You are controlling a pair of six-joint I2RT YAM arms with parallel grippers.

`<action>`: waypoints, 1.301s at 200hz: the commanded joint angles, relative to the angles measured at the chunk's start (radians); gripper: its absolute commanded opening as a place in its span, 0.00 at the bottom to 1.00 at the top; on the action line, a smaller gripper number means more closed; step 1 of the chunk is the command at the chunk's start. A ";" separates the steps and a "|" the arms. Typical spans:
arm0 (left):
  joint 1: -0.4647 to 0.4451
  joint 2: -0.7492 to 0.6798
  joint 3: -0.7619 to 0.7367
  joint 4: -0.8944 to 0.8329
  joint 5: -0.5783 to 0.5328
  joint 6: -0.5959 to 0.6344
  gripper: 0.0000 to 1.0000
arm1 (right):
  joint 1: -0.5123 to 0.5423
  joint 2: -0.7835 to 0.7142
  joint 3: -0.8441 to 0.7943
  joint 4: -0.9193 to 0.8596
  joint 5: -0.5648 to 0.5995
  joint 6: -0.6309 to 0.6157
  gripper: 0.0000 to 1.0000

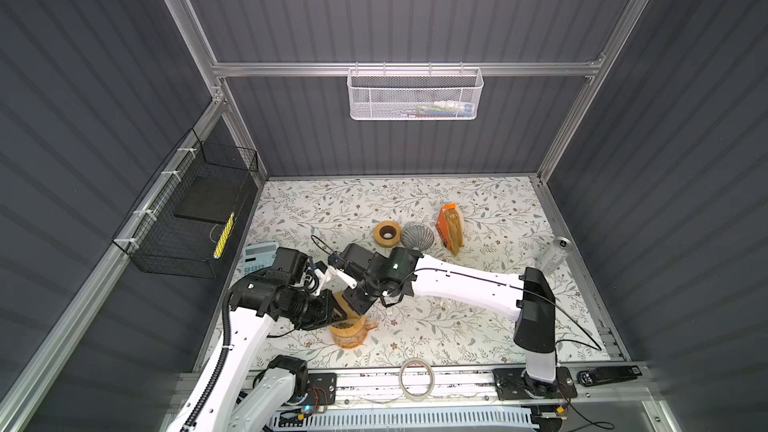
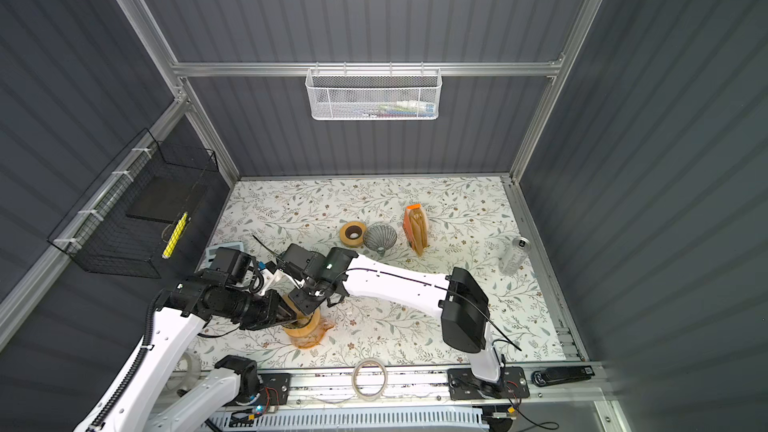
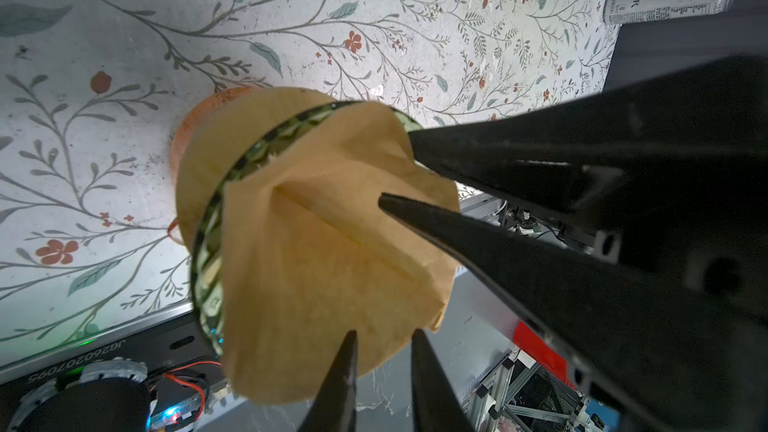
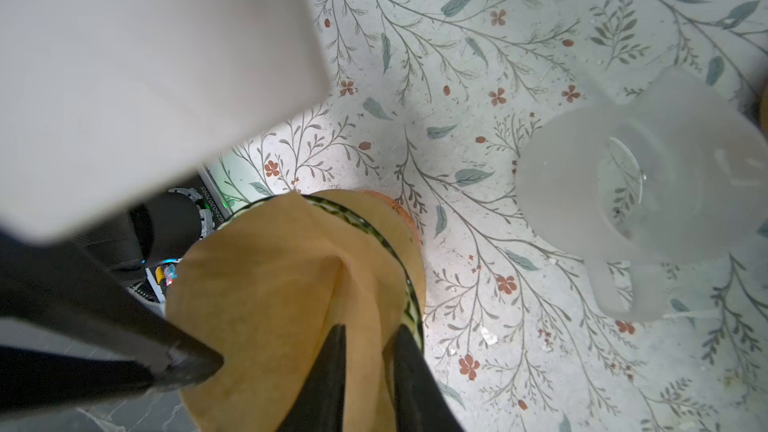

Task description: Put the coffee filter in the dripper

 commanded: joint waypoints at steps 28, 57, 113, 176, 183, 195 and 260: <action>0.000 -0.001 0.040 0.001 -0.007 -0.001 0.24 | -0.004 -0.056 0.025 -0.001 0.028 0.008 0.28; 0.000 -0.001 0.043 0.006 -0.011 -0.007 0.24 | -0.005 -0.059 0.023 0.001 0.033 0.010 0.31; 0.000 -0.012 0.094 0.025 -0.059 -0.040 0.24 | -0.004 -0.091 0.008 0.018 0.047 0.015 0.33; 0.000 -0.010 0.125 0.052 -0.108 -0.075 0.24 | -0.023 -0.152 -0.049 0.051 0.059 0.027 0.33; 0.000 -0.007 0.123 0.055 -0.112 -0.077 0.24 | -0.027 -0.161 -0.060 0.058 0.058 0.031 0.33; 0.000 0.001 0.118 0.056 -0.109 -0.074 0.24 | -0.035 -0.176 -0.082 0.074 0.050 0.036 0.32; 0.000 0.003 0.080 -0.003 -0.147 -0.037 0.23 | -0.047 -0.132 -0.110 0.107 -0.031 0.047 0.18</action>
